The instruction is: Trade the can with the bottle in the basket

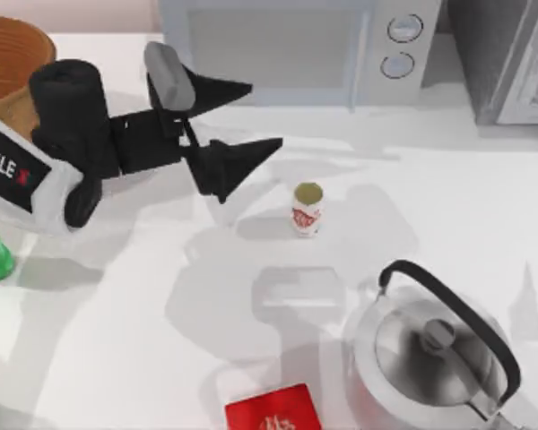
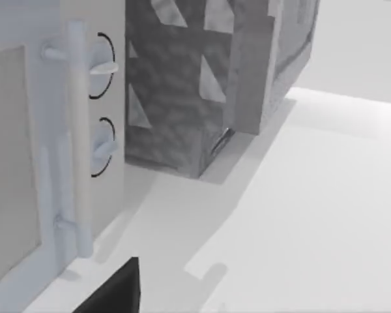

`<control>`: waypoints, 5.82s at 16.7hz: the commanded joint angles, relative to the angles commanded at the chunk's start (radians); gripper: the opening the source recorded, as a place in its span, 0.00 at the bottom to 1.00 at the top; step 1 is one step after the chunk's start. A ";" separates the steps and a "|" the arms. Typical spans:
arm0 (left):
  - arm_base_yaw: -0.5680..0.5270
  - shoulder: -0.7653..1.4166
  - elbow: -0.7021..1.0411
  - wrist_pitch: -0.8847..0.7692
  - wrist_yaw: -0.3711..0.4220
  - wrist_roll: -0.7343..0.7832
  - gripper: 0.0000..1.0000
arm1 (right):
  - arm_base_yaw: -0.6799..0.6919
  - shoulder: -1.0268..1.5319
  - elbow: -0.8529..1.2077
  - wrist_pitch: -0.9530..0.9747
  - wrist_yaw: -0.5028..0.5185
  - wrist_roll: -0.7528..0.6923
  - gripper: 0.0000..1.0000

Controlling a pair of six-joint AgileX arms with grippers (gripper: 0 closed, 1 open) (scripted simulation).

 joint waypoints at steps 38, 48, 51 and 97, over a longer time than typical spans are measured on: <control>0.281 -1.997 -0.996 -0.914 -0.977 -0.013 1.00 | 0.000 0.000 0.000 0.000 0.000 0.000 1.00; 0.401 -1.190 -0.937 -0.434 -0.839 0.050 1.00 | 0.000 0.000 0.000 0.000 0.000 0.000 1.00; 0.433 -0.989 -0.923 -0.317 -0.808 0.065 1.00 | 0.000 0.000 0.000 0.000 0.000 0.000 1.00; 0.396 -0.425 -0.748 0.027 -0.837 0.053 0.00 | 0.000 0.000 0.000 0.000 0.000 0.000 1.00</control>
